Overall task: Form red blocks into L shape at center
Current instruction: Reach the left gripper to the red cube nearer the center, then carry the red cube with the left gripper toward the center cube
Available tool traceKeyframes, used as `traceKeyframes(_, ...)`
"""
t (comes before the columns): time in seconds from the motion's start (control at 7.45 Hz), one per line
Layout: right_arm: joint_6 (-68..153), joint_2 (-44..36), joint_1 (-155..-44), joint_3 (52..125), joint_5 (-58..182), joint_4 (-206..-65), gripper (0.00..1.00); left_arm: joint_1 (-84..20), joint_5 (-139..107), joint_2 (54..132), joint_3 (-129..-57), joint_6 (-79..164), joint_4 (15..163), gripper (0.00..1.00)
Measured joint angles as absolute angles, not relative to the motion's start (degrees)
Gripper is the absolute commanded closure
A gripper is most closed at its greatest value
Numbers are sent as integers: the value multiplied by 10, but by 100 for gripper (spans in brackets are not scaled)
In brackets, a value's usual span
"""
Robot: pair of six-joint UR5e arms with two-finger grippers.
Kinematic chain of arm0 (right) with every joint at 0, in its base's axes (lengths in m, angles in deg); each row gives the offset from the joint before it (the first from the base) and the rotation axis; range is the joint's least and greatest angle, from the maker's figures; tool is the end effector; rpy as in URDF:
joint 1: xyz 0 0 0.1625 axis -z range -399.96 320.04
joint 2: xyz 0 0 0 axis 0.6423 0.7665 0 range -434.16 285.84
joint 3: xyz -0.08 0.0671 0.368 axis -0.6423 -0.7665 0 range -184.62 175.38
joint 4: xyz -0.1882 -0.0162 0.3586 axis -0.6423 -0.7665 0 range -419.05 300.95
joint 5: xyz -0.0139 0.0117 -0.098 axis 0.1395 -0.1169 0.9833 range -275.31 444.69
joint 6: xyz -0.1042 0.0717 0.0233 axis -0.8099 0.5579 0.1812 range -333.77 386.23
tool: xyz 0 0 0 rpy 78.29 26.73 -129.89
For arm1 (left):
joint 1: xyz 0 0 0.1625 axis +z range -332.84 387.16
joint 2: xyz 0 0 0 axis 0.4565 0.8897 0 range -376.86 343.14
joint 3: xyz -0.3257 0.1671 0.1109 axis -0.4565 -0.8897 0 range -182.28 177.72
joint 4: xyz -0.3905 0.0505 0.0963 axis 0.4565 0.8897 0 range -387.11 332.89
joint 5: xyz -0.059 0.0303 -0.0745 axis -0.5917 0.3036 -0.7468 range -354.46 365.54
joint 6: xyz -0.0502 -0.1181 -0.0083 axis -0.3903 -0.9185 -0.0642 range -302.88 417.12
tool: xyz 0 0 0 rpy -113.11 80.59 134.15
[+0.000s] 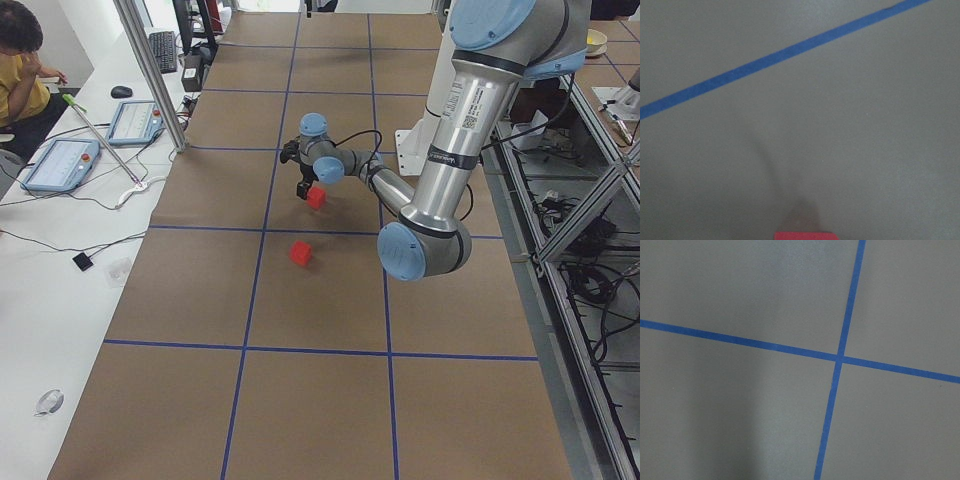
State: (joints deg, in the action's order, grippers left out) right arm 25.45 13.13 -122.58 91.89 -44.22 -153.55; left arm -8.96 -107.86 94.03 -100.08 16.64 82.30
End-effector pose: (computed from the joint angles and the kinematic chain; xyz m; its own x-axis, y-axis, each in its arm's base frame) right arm -0.0126 -0.5061 0.5748 0.7632 -0.1648 0.6248 0.1385 0.9862 0.0909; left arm 0.4577 -0.4359 0.3407 0.5802 0.4409 -0.6848 -0.2142 0.8938 0.3940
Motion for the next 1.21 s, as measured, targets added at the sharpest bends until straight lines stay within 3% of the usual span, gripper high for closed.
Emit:
traceKeyframes(0.13,255,131,-1226,919,-442,-1536,1,-84,-1075,939,-1001,168,815,3)
traceKeyframes(0.27,255,132,-1226,919,-442,-1536,1,-77,-1067,940,-1001,169,809,11)
traceKeyframes(0.4,255,132,-1226,919,-442,-1536,1,-73,-1061,940,-1001,169,806,34)
traceKeyframes(0.67,255,132,-1226,919,-442,-1535,1,-72,-1058,946,-1002,169,786,65)
traceKeyframes(0.81,255,132,-1226,919,-443,-1535,1,-72,-1057,949,-1004,168,773,73)
traceKeyframes(1.21,255,133,-1226,919,-443,-1535,1,-71,-1062,976,-1022,160,714,74)
